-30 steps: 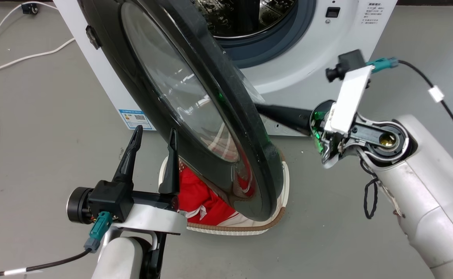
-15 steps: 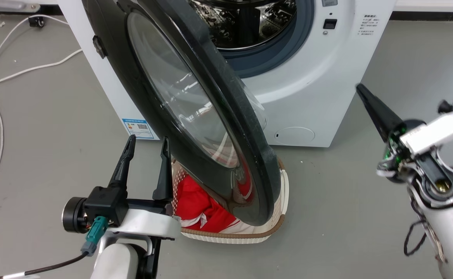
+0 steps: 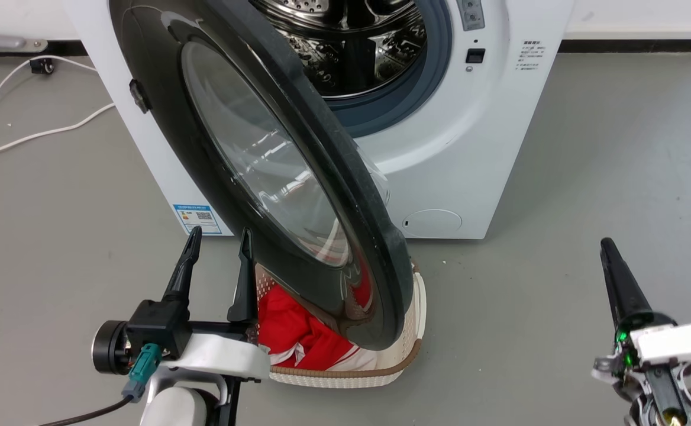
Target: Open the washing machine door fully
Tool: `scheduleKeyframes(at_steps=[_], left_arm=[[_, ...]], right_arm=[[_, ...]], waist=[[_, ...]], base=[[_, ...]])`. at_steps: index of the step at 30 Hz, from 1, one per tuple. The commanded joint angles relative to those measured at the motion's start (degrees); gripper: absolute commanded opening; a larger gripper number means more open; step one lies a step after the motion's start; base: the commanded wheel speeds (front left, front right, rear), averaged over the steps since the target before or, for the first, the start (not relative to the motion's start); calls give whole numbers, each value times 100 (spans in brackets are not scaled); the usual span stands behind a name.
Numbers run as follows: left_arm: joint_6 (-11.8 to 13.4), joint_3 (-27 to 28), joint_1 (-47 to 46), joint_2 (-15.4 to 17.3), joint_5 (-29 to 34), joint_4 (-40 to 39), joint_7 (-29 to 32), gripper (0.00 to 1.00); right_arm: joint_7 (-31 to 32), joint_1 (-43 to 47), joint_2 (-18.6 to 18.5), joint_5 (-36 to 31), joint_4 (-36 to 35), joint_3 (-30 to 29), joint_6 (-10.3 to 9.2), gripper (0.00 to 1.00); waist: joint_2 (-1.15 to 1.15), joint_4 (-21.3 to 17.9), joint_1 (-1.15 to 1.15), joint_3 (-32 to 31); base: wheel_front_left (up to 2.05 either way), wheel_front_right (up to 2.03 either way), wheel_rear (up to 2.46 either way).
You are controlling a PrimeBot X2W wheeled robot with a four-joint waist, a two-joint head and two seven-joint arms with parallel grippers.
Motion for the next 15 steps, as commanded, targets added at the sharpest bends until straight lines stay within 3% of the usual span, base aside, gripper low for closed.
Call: scheduleKeyframes(at_steps=[1, 8, 15], left_arm=[[-10, 23, 44, 4, 26, 26, -13, 100], [-38, 47, 126, 5, 42, 96, -13, 100], [-32, 76, 205, 5, 49, 152, -13, 100]], right_arm=[[-133, 146, 13, -150, -43, -1, 0, 100], [-626, 502, 170, -1301, 33, -232, 0, 100], [-666, 627, 758, -4441, -109, -1283, 0, 100]], waist=[[0, -25, 0, -26], [0, -88, 0, -133], [0, -112, 0, -226]], base=[[0, 0, 0], [0, 0, 0], [0, 0, 0]])
